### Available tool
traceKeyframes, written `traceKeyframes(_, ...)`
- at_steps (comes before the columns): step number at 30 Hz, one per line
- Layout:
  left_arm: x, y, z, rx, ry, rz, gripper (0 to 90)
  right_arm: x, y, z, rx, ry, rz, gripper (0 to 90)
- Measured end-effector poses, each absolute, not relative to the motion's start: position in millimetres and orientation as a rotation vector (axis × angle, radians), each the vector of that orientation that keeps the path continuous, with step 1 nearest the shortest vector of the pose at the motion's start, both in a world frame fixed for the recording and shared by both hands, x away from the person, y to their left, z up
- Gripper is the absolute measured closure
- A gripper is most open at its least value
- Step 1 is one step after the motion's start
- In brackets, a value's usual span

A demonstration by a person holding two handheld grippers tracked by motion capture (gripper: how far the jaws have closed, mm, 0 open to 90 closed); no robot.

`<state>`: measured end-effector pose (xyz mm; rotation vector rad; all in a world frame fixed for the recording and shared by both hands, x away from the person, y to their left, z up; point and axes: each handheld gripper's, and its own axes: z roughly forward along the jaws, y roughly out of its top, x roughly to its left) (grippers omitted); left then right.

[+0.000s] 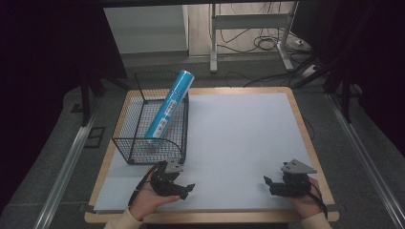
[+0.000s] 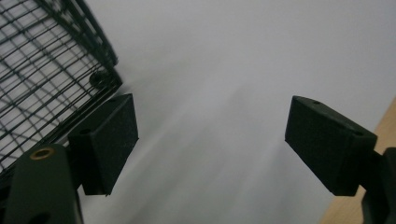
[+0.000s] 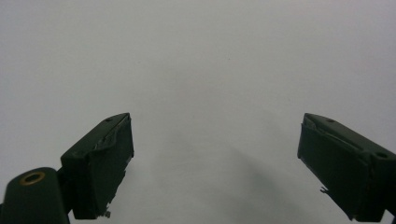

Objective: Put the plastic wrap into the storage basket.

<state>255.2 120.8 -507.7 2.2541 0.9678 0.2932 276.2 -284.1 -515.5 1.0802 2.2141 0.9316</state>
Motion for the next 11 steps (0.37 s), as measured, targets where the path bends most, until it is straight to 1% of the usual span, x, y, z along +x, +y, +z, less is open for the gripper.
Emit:
traceKeyframes(5, 258.0, 124.3, -510.6, 2.24, 0.978, 0.321, 17.1, 276.2, -281.9, -515.8, 1.069, 2.216, 0.934, 10.8)
traceKeyframes(11, 258.6, 123.8, -514.9, 2.243, 0.99, 0.319, 16.8, 276.5, -279.7, -516.3, 1.06, 2.225, 0.935, 10.8)
